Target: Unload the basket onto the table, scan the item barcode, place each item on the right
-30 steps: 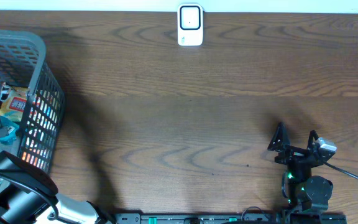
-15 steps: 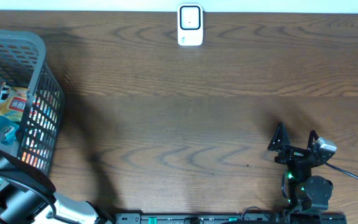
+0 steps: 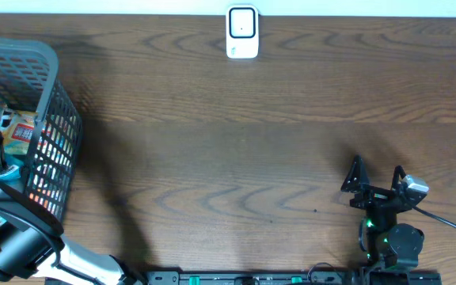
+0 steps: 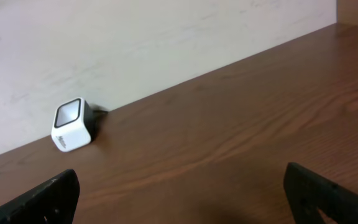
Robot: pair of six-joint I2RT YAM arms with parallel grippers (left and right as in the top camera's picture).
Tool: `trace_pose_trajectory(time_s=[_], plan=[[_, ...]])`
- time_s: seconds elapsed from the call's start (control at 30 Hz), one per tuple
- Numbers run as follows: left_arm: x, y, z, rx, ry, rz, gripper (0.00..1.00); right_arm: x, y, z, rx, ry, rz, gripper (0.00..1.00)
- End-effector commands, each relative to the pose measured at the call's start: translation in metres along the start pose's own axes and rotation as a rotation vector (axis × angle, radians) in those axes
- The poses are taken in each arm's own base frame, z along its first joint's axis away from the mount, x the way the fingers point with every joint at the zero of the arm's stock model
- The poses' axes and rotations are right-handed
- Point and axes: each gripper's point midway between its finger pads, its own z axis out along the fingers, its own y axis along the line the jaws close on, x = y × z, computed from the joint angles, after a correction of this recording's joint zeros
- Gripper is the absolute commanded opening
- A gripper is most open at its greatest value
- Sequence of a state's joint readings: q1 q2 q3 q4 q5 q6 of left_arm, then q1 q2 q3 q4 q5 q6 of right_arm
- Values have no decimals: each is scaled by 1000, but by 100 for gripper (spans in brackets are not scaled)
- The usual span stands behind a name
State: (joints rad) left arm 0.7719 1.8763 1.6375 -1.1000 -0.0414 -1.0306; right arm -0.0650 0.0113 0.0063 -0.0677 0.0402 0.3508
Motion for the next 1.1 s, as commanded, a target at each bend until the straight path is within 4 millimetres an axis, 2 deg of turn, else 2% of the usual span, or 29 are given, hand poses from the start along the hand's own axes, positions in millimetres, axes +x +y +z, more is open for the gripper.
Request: trace_pose_trajectory(time_s=[0.0,0.1,0.23,0.37,0.4,0.5,0.63,0.73,0.8,0.87,0.97,1.07], plan=[[0,7,5,-36,6,50,31,1,1,0,-5,2,-16,99],[-2,6,-7,-7,-10,51,24,1,1,0,-5,2,-16,99],[-6,4,-37,73,-54,41,23,1,1,0,-5,2,-16,99],[-16,-4,-92,231,-143,43,23,1,1,0,-5,2,-16,99],[-18,-7,-124,319,-180,49,23,1,1,0,-5,2,-16,99],[-7,-17,-178,525,-173,81,24,1,1,0,-5,2,-16,99],[28,-29,-248,835,-84,164,24,1,1,0,-5,2,-16,99],[57,-28,-296,1025,-32,257,24,1,1,0,-5,2,-16,99],[79,-26,-321,1115,-6,325,24,1,1,0,-5,2,-16,99],[103,-22,-336,1164,27,388,24,1,1,0,-5,2,-16,99],[154,-17,-349,1206,87,560,24,1,1,0,-5,2,-16,99],[216,-11,-343,1182,198,744,24,1,1,0,-5,2,-16,99]])
